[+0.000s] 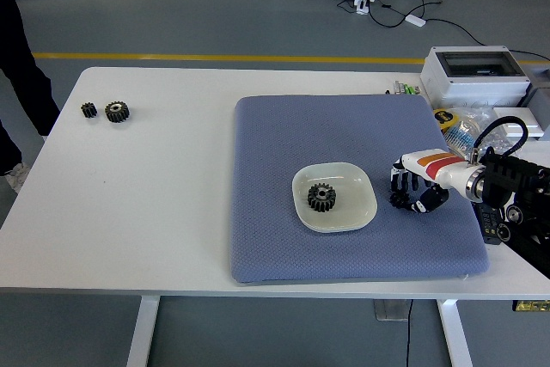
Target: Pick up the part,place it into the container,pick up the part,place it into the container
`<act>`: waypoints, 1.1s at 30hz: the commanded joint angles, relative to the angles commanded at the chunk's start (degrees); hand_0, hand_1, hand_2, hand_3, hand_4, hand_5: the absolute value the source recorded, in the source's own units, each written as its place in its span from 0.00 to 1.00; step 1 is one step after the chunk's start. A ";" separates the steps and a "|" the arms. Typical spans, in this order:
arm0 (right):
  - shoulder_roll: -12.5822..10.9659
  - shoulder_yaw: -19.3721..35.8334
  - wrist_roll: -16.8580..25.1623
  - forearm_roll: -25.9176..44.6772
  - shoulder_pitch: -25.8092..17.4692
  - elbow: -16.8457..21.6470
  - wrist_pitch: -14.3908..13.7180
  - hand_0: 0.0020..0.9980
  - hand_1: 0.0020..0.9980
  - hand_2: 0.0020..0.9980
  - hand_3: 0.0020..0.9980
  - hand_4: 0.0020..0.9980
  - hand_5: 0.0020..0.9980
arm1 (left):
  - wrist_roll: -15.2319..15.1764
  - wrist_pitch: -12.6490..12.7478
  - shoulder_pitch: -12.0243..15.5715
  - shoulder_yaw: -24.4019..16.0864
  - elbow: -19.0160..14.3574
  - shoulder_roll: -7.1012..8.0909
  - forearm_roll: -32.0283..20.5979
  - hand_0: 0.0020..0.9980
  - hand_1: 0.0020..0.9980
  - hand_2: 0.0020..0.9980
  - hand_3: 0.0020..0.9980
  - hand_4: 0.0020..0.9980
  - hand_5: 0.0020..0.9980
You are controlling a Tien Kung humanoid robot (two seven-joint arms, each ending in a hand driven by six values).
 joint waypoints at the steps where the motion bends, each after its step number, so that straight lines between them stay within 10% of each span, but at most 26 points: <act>1: -0.03 0.04 -0.03 0.17 0.01 0.01 0.09 0.31 0.39 0.45 0.50 0.89 0.00 | -0.01 0.00 0.00 -0.01 0.00 0.00 -0.01 0.69 0.68 0.69 0.57 0.67 0.61; 33: 1.27 -0.22 -2.82 5.28 0.65 -0.72 3.43 0.26 0.36 0.42 0.47 0.91 0.00 | 0.04 -0.02 -0.19 -0.07 0.00 0.00 0.08 0.69 0.68 0.68 0.57 0.68 0.61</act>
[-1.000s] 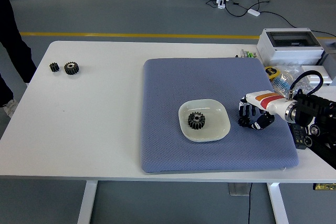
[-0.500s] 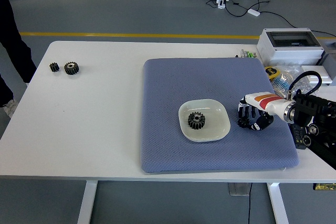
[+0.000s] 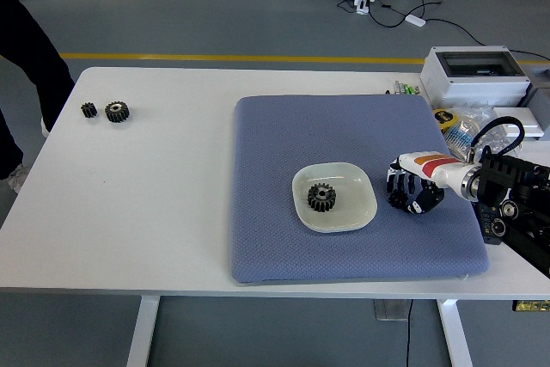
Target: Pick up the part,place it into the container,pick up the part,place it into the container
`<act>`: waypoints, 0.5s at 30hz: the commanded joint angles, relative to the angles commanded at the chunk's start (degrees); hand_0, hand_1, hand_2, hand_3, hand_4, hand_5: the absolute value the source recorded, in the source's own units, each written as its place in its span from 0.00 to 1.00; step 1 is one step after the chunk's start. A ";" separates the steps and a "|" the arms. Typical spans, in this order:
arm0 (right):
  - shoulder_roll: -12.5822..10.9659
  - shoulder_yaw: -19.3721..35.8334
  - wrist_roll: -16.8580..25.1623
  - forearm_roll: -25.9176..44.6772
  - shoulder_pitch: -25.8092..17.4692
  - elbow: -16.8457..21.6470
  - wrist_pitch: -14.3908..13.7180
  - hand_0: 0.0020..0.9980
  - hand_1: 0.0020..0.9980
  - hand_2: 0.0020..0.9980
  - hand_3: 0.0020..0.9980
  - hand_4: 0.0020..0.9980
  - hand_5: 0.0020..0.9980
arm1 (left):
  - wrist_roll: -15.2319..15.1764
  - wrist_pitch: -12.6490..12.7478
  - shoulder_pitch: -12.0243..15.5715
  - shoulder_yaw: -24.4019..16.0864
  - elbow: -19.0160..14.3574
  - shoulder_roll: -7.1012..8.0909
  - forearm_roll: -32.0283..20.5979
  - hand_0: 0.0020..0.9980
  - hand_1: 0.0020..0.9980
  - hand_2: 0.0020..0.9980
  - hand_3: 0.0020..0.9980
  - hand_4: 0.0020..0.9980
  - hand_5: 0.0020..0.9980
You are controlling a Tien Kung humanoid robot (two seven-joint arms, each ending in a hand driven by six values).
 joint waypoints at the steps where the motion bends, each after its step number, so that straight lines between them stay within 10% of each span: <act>1: 0.05 -0.11 -0.23 0.42 0.02 -0.10 0.22 0.26 0.36 0.42 0.47 0.91 0.00 | 0.01 0.00 0.00 -0.01 0.00 0.00 0.01 0.69 0.68 0.68 0.57 0.68 0.61; 15: 0.14 0.08 -1.41 4.28 0.01 -1.12 -0.21 0.06 0.18 0.28 0.29 0.73 0.10 | -0.02 0.01 -0.07 0.04 0.00 0.00 -0.10 0.69 0.68 0.68 0.57 0.68 0.61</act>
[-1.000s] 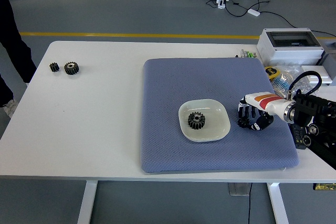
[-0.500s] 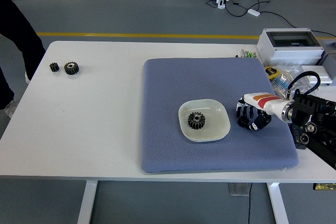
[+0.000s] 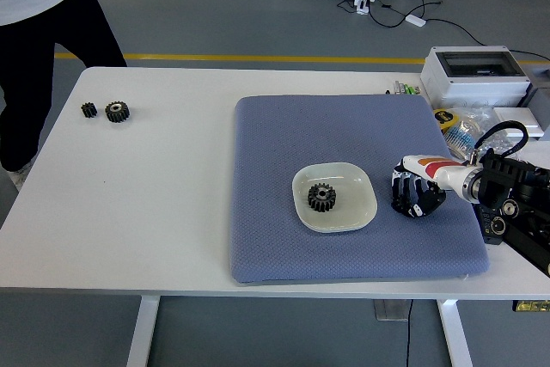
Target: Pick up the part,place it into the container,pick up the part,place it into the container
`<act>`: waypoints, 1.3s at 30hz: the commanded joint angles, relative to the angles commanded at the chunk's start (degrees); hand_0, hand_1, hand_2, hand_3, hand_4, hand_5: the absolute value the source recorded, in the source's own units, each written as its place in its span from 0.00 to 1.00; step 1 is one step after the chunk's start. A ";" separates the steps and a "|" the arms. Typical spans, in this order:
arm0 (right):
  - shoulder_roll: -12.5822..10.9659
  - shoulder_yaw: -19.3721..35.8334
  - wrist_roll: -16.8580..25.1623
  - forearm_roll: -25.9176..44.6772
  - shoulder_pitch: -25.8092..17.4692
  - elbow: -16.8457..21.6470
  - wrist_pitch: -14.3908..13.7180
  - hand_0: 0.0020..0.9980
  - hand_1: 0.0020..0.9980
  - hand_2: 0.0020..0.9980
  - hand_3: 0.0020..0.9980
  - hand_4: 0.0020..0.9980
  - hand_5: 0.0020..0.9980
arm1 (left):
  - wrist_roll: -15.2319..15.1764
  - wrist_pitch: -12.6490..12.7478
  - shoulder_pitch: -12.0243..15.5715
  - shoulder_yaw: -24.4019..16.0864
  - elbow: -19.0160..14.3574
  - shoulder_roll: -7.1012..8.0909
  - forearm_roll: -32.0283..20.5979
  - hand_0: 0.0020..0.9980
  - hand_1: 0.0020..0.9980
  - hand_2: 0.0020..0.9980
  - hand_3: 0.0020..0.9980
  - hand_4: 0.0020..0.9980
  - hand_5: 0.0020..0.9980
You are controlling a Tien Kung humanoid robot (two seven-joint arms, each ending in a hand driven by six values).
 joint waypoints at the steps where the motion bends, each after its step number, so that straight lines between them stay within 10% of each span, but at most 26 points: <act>1: -0.09 0.13 0.04 0.21 -0.01 0.09 -0.06 0.06 0.18 0.28 0.29 0.73 0.10 | 0.01 0.00 -0.01 -0.03 0.00 0.00 0.07 0.69 0.68 0.68 0.57 0.68 0.61; 26: -1.52 6.28 -1.04 -1.94 1.66 8.13 0.19 0.05 0.17 0.26 0.26 0.71 0.11 | 0.01 0.01 0.11 -0.42 0.00 0.00 0.61 0.69 0.68 0.68 0.57 0.68 0.61; 39: 1.14 -4.95 -2.98 1.35 9.87 10.93 1.84 0.05 0.17 0.26 0.26 0.72 0.12 | -0.12 0.15 -0.28 -0.05 0.00 0.00 -0.12 0.69 0.68 0.68 0.57 0.68 0.61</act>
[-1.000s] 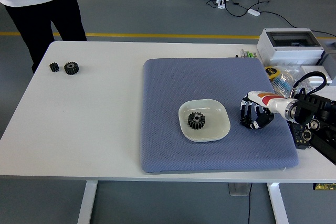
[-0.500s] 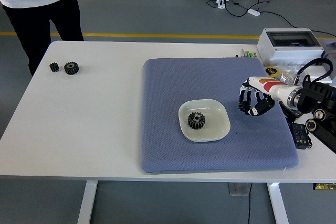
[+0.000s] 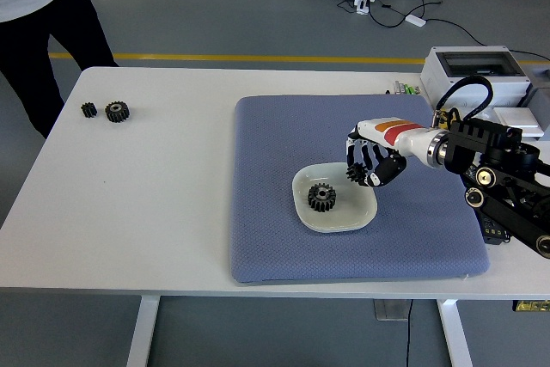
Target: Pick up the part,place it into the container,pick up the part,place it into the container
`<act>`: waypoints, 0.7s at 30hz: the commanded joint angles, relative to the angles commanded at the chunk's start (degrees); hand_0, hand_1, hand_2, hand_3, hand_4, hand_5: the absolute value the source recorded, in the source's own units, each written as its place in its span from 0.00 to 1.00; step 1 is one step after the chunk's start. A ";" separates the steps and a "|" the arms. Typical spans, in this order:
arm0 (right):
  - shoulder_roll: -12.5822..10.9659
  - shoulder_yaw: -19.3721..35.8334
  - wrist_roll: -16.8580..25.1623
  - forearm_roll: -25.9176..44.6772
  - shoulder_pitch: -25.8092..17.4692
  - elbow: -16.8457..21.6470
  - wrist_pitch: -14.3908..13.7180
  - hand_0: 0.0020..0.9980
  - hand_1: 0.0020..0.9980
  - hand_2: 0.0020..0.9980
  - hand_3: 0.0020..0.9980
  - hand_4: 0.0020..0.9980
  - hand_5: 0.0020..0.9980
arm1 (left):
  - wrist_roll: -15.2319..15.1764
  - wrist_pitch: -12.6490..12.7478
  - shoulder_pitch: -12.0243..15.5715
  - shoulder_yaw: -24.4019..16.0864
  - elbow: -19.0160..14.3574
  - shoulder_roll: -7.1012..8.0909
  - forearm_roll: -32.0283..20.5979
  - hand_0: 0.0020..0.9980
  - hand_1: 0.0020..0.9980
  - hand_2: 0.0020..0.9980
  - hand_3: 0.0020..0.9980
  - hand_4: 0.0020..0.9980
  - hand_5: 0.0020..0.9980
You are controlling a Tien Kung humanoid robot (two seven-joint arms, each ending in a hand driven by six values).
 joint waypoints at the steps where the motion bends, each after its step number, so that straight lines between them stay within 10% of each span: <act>1: 0.27 -0.62 -0.07 0.22 0.60 -0.05 0.05 0.05 0.17 0.26 0.26 0.72 0.12 | -0.03 0.01 -0.01 0.01 0.00 0.00 -0.07 0.69 0.68 0.68 0.57 0.68 0.61; 21: 8.52 -9.77 -5.04 -3.11 7.83 -5.63 4.49 0.10 0.24 0.36 0.39 0.78 0.11 | 0.00 0.27 -0.14 -1.02 0.00 0.00 0.79 0.69 0.68 0.69 0.57 0.68 0.61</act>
